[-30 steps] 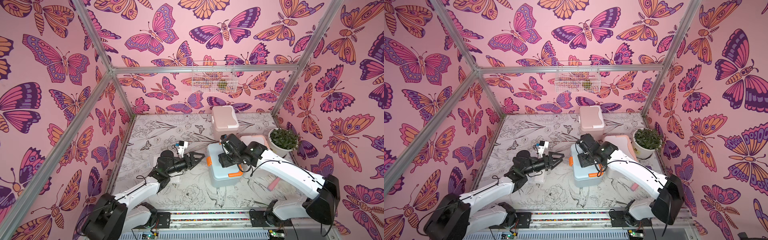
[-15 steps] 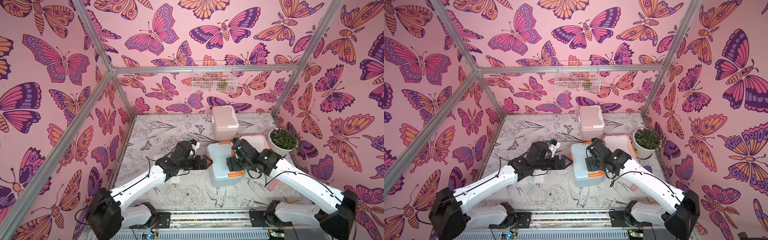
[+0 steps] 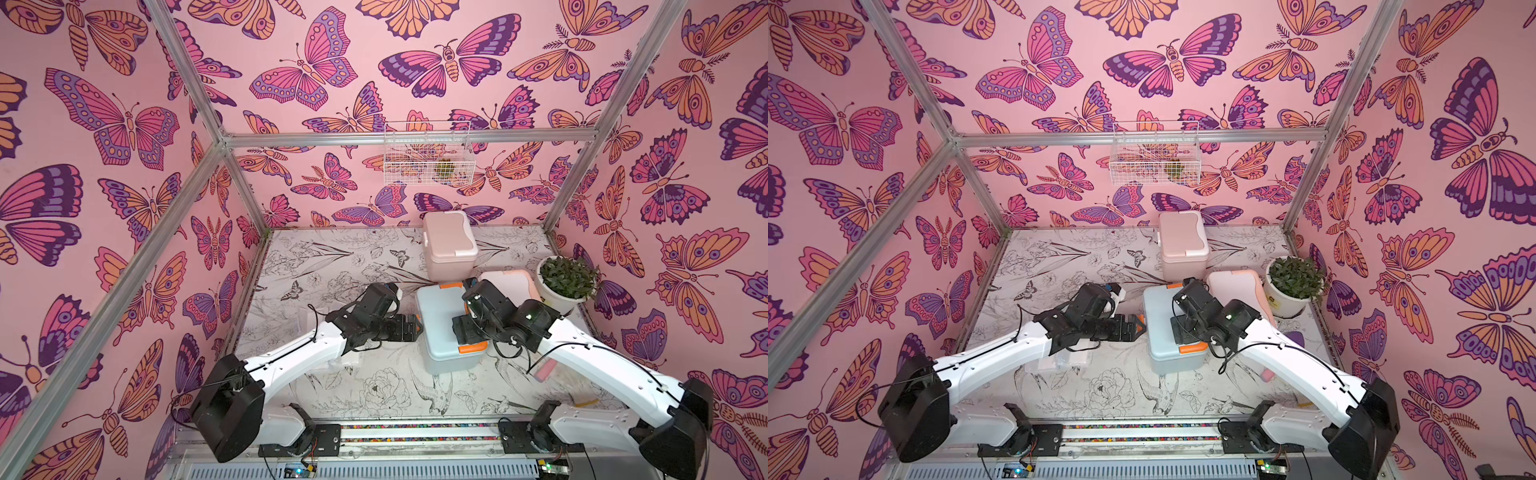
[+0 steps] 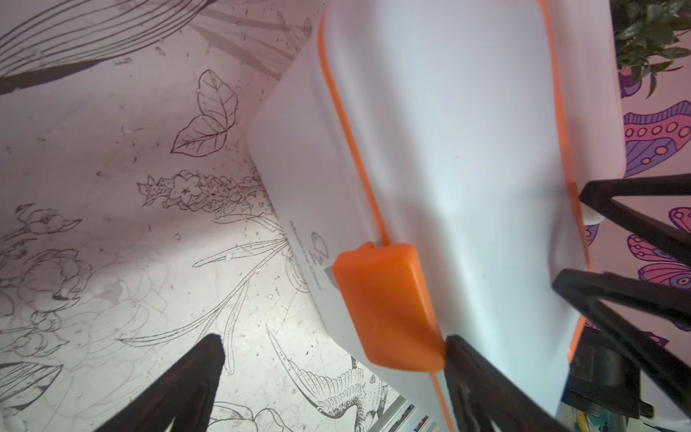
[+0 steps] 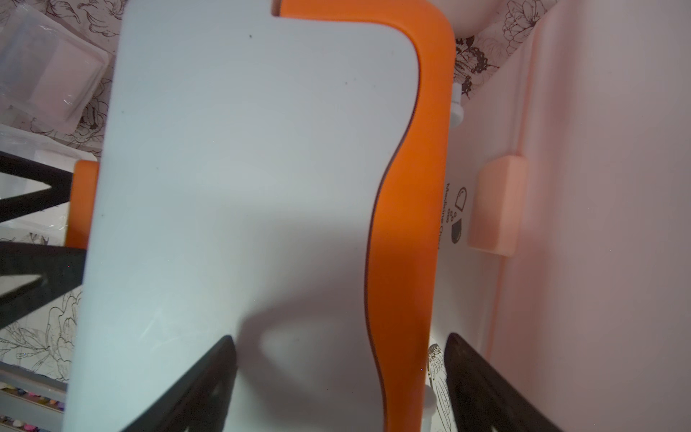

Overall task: Open first aid kits and take out gauze
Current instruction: Open the fastener of the first aid kit, then open the lid of the first aid kit.

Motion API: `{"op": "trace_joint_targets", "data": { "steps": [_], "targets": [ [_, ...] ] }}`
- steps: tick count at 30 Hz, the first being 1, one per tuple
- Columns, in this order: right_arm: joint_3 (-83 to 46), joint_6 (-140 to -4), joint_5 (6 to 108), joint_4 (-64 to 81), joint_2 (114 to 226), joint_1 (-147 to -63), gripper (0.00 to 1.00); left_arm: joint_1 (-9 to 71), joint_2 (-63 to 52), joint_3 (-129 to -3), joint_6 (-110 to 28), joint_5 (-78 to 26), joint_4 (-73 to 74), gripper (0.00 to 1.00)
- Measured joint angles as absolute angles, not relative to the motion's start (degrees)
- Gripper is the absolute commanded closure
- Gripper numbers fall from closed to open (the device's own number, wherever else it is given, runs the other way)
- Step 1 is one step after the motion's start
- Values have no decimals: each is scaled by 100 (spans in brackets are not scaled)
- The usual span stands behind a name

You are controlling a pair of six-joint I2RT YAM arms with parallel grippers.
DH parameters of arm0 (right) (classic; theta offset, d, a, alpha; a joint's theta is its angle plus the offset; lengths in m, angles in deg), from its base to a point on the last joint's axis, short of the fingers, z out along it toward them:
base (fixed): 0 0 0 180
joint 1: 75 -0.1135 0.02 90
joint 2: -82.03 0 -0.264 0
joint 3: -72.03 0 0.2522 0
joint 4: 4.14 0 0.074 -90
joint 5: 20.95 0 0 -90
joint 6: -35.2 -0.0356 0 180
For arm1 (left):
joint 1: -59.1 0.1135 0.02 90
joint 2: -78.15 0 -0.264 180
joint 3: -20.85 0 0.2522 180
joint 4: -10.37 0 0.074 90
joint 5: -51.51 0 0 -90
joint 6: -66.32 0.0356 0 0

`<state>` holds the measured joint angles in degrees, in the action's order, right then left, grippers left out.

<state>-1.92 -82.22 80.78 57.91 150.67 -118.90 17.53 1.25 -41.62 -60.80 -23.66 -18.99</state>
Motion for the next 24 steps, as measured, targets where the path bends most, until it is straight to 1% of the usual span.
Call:
{"op": "trace_joint_targets", "data": {
  "steps": [6, 11, 15, 16, 17, 20, 24],
  "targets": [
    [-172, -8222, 8034, 5732, 15067, -11883, 13, 1974, 365, -3690, -6148, -2486, -2028, 8],
    [-172, -8219, 8028, 5726, 15063, -11883, 13, 2066, 682, -3550, -6340, -2239, -1975, 8],
    [-155, -8222, 8032, 5728, 14995, -11818, 14, 2073, 1185, -3552, -6668, -1824, -1547, 4],
    [-142, -8222, 8034, 5728, 14960, -11792, 14, 2073, 1265, -3554, -6806, -1699, -1374, 0],
    [-128, -8222, 8034, 5728, 14921, -11761, 14, 2073, 1296, -3561, -6876, -1625, -1261, 1],
    [-76, -8222, 8019, 5710, 14822, -11665, 15, 2073, 1228, -3653, -7324, -1345, -891, 1],
    [25, -8224, 7949, 5675, 14805, -11621, 16, 2070, 848, -3858, -7800, -1164, -629, 1]
  ]
}}
